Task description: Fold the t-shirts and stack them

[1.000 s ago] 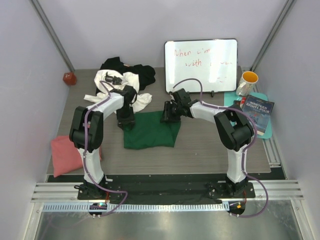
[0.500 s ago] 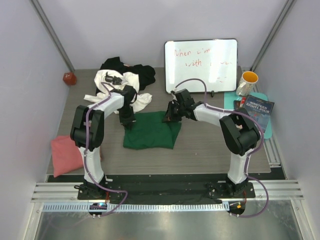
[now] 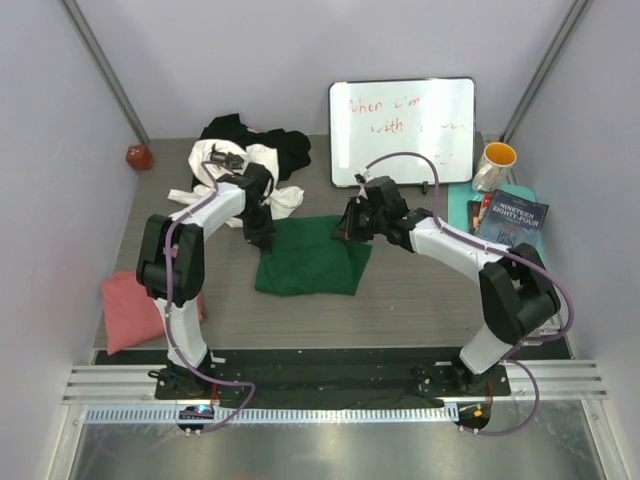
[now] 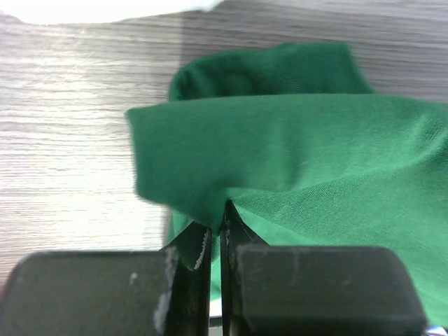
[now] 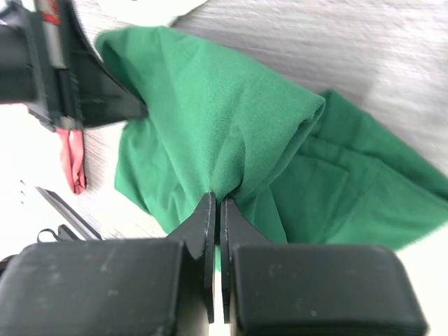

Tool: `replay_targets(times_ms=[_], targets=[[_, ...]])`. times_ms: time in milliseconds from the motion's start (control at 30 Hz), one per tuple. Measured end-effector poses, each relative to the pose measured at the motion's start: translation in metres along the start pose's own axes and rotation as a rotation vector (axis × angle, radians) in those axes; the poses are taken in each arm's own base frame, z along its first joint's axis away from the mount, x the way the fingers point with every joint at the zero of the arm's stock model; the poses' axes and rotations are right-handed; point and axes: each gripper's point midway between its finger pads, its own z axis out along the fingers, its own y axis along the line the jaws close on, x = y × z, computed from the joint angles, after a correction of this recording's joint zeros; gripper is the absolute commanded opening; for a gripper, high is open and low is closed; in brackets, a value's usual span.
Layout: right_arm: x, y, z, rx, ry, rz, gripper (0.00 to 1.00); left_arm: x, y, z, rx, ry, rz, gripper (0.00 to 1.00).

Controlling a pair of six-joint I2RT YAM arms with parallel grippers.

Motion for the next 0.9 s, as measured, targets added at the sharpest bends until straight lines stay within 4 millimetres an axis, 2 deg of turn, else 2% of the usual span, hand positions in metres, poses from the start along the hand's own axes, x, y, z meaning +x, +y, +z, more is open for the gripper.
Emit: replay_targets(times_ms=[333,500,633,767,800,833,900], targets=[[0.012,-0.011,-0.04,0.076,-0.065,0.059,0.01,-0.007,-0.033,-0.027,0.121,-0.043,0.042,0.0],[0.019,-0.021,-0.049,0.118,-0.086,0.089,0.01,-0.005,-0.052,-0.035,0.151,-0.048,0.099,0.0],[0.028,-0.033,-0.042,0.155,-0.065,0.102,0.01,-0.004,-0.064,-0.038,0.158,-0.057,0.132,0.0],[0.039,-0.049,-0.023,0.202,-0.018,0.111,0.02,-0.001,-0.066,-0.037,0.156,-0.052,0.14,0.0],[0.043,-0.054,-0.018,0.217,-0.005,0.115,0.05,-0.001,-0.066,-0.037,0.155,-0.051,0.141,0.0],[0.046,-0.058,-0.015,0.228,0.004,0.117,0.13,-0.001,-0.066,-0.036,0.154,-0.049,0.142,0.0],[0.05,-0.065,-0.009,0.247,0.016,0.122,0.18,0.0,-0.064,-0.032,0.144,-0.04,0.141,0.02]])
